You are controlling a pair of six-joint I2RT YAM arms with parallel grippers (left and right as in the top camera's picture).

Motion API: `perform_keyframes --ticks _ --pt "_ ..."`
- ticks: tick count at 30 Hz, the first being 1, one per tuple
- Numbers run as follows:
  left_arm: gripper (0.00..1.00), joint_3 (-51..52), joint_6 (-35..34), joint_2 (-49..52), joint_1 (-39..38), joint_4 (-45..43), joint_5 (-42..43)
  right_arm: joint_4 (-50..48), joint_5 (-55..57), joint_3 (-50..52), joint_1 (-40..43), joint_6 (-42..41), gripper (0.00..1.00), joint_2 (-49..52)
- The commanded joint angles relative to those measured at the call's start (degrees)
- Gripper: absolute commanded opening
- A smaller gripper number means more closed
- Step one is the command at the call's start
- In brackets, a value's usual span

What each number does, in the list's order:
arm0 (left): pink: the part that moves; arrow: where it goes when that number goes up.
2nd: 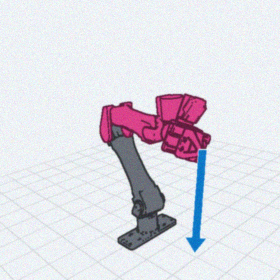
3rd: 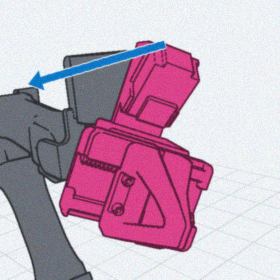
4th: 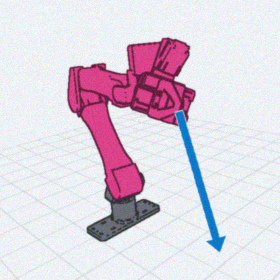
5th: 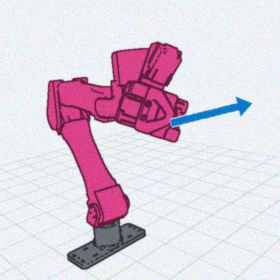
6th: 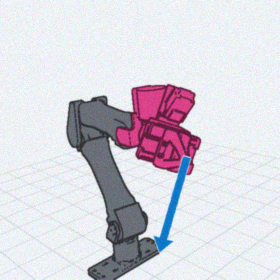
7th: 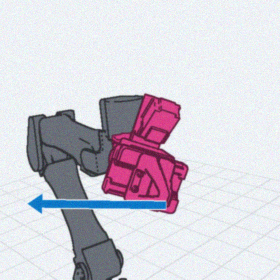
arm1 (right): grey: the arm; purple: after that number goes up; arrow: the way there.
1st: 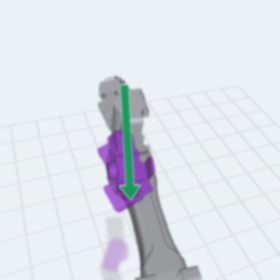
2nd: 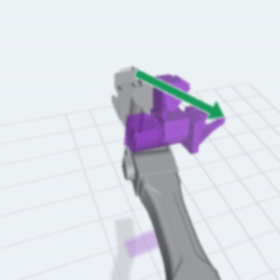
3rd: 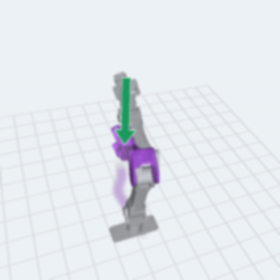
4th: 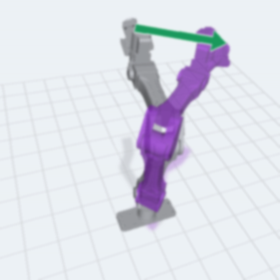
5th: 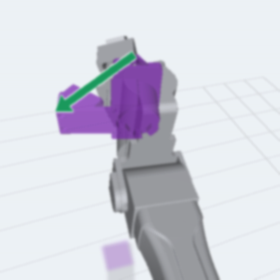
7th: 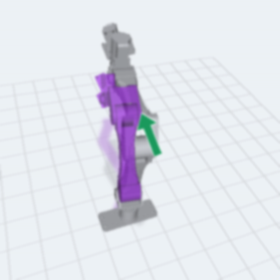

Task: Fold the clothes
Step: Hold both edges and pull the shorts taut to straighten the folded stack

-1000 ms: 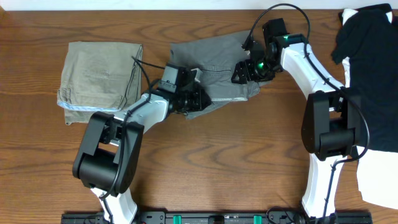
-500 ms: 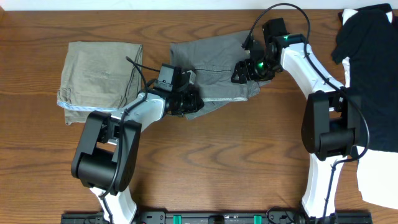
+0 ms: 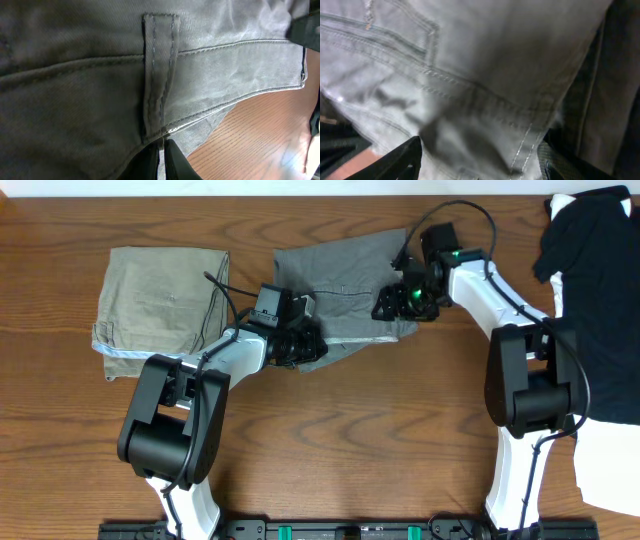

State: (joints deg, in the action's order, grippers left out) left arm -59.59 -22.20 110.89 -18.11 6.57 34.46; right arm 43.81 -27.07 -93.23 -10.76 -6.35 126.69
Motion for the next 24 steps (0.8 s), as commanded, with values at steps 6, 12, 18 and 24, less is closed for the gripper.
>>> perform_keyframes --ticks 6,12,18,24 --pt "0.09 0.3 1.2 1.2 0.0 0.2 -1.1 -5.9 -0.4 5.0 -0.5 -9.1 0.63 0.0" --pt "0.09 0.3 1.6 1.2 0.0 0.2 -1.1 -5.7 -5.9 4.3 0.7 -9.1 0.46 -0.1" --pt "0.09 0.3 1.6 1.2 0.0 0.2 -1.1 -6.1 -6.2 4.3 1.5 -9.1 0.14 -0.1" --pt "0.09 0.3 2.1 1.2 0.0 0.3 -1.1 -9.3 -8.3 3.9 2.1 -9.0 0.01 -0.1"
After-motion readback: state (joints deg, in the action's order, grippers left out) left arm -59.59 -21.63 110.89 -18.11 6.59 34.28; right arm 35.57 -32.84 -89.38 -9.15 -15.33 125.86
